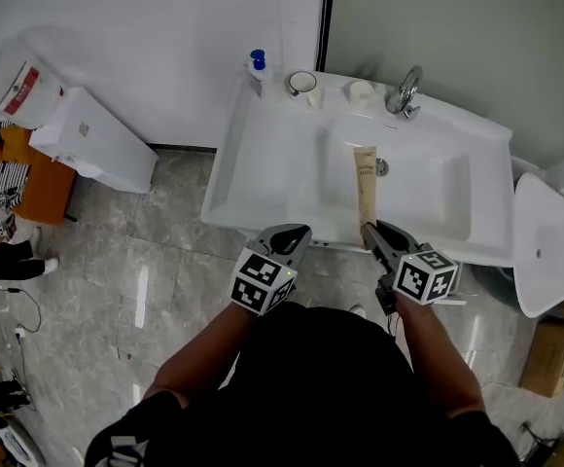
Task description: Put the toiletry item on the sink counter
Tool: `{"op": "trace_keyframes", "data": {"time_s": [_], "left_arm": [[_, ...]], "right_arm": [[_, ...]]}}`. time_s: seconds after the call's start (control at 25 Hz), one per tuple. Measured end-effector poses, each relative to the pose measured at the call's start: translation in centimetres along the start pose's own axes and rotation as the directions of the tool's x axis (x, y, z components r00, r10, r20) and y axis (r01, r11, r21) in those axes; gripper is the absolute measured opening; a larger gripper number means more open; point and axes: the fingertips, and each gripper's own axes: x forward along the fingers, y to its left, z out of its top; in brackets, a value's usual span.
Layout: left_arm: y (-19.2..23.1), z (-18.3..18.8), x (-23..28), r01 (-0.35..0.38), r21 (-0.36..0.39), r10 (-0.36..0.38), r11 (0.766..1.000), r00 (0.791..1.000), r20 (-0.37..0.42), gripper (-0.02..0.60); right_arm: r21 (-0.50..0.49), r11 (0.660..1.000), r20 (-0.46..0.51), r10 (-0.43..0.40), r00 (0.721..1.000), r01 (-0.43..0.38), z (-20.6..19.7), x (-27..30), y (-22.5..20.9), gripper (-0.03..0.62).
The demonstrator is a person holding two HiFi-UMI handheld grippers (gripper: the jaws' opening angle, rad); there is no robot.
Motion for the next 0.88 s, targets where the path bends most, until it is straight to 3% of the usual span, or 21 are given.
{"op": "trace_keyframes", "data": {"time_s": [0.24,0.44,0.88], "left_arm": [[-7.1,0.4,3.6,0.0,0.003,0.0,1.0,1.0,-0.001,0.0],[-12.4,-0.7,6.0,-0.005,-0.021,0.005,1.0,1.0,-0.013,0.0],[-20.5,-2.1,10.2,0.012,-0.008,-0.012,1.0,0.998,-0.054,0.0]], "right_arm": [[0.025,1.0,-0.002,0.009,1.0,-0.009,-1.5,-6.3,-5.0,0.052],[0.115,0.993,0.013,0.025,1.0,-0.026,-3.4,-11.4,-9.0,0.046],[0.184,0.981,0.028,-0.061,0.998,0.055,-7.3,-20.6,-16.5,0.009]]}}
